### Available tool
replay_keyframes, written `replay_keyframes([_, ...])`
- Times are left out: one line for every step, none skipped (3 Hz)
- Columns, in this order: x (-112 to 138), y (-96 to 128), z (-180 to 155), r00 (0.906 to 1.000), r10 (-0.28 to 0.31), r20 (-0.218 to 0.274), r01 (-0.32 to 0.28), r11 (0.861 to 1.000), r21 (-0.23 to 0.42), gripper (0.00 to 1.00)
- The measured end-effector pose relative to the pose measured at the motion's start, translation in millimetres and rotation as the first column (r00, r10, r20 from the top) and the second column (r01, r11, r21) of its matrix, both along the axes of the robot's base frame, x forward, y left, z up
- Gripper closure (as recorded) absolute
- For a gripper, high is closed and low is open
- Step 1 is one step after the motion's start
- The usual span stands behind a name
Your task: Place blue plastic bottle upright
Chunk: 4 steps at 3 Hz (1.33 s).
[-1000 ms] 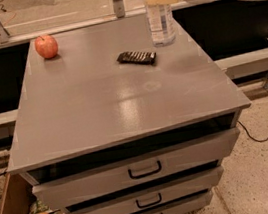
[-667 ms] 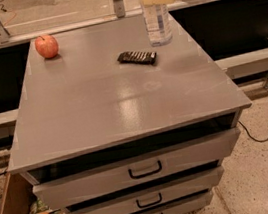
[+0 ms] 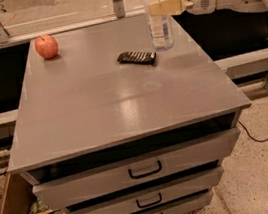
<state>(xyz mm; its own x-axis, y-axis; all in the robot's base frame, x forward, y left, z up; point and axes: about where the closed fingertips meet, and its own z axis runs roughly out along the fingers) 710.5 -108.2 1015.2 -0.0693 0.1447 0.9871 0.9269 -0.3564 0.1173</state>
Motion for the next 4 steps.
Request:
replay_keyframes([-1.1,-14.4,-11.1,0.9977,0.042,0.053,-0.044,0.999,0.027,1.00])
replay_keyframes([-2.0,-35.0,-22.8,0.9964,0.051,0.067,-0.057,0.995,0.087,1.00])
replay_keyframes([-5.7,-55.3,-29.7,0.9965,0.048,0.068,-0.058,0.987,0.151,1.00])
replay_keyframes([-11.0,-68.5,-35.2,0.9960,0.060,0.066,-0.071,0.980,0.188,0.83])
